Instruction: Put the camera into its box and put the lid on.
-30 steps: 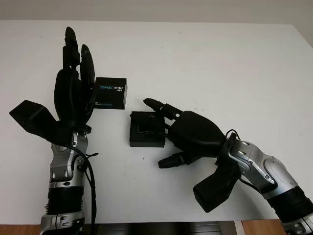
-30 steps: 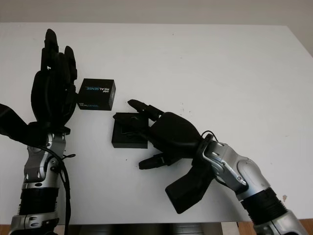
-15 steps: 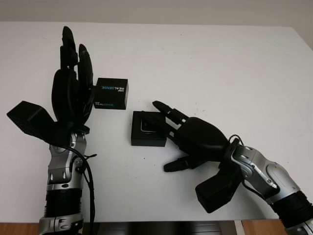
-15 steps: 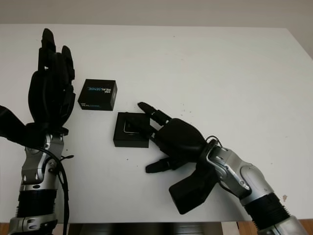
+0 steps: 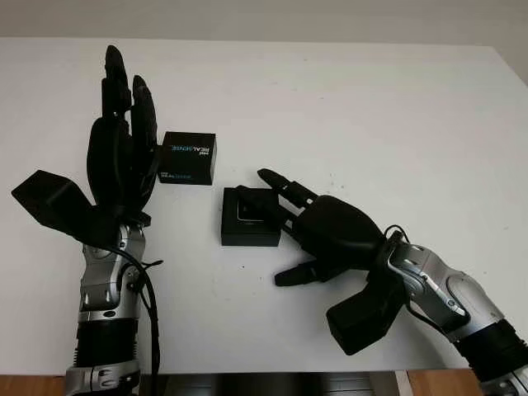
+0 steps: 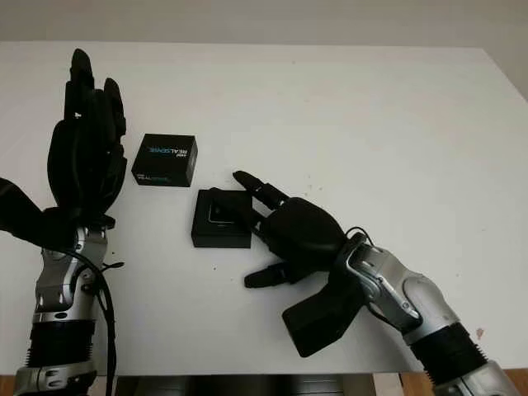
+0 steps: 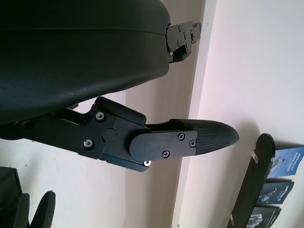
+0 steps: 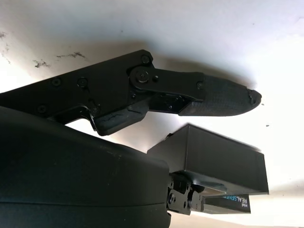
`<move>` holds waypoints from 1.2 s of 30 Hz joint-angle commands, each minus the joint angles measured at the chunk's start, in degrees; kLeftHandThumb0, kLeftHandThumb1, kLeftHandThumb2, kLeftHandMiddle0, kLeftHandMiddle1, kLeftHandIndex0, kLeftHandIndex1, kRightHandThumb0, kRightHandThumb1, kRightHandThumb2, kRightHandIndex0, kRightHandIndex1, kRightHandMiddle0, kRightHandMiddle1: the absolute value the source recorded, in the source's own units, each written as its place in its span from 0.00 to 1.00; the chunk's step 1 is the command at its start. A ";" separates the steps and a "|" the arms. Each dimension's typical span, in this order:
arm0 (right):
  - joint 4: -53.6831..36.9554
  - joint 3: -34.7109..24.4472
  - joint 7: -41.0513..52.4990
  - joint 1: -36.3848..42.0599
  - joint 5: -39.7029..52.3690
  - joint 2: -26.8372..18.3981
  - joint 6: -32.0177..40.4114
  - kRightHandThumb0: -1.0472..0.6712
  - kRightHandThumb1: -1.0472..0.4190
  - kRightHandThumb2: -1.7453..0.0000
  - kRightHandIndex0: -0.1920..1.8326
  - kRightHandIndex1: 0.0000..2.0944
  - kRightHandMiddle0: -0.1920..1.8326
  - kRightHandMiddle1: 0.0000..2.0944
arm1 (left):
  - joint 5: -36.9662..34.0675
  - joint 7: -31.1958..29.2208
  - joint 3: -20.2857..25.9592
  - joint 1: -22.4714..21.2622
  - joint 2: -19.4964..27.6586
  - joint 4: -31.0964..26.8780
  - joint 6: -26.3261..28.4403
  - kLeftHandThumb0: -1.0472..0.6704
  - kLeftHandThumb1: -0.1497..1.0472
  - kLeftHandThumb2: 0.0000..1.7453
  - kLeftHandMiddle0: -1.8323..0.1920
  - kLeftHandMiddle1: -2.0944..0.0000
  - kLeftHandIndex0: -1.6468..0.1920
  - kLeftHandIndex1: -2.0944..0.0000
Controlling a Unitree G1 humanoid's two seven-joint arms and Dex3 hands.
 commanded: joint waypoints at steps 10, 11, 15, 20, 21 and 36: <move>-3.44 -13.91 3.36 -0.32 38.81 11.17 8.64 0.15 0.00 0.64 0.06 0.04 0.08 0.03 | 1.41 -1.87 1.88 -1.71 5.90 -0.77 -0.15 0.21 1.00 0.26 0.93 0.96 0.93 0.97; -3.53 -14.78 3.90 -1.11 40.41 11.48 9.48 0.15 0.00 0.64 0.07 0.05 0.09 0.04 | 2.44 -1.93 1.94 -2.01 6.85 -0.42 -0.90 0.22 1.00 0.26 0.88 0.94 0.89 0.95; -3.52 -16.98 5.10 -3.36 43.44 12.15 11.62 0.15 0.00 0.65 0.10 0.05 0.11 0.04 | 5.04 -2.88 2.35 -4.21 10.17 3.05 -5.08 0.27 1.00 0.20 0.74 0.89 0.77 0.89; -1.95 -18.34 4.30 -5.99 42.06 12.00 12.96 0.17 0.00 0.64 0.14 0.06 0.13 0.06 | 13.87 -4.68 0.34 -6.21 18.97 8.66 -6.11 0.22 1.00 0.12 0.78 0.79 0.82 0.80; -1.26 -18.69 4.27 -6.48 42.30 12.12 13.47 0.17 0.00 0.65 0.14 0.06 0.14 0.06 | 15.48 -5.71 -0.24 -6.56 21.04 9.63 -5.66 0.20 1.00 0.11 0.77 0.85 0.83 0.82; 7.38 -25.67 10.83 -10.49 59.77 17.62 26.37 0.21 0.00 0.65 0.06 0.02 0.06 0.03 | 30.05 -19.42 -12.92 -17.11 35.96 29.32 -8.50 0.13 0.85 0.02 0.94 0.99 0.92 0.96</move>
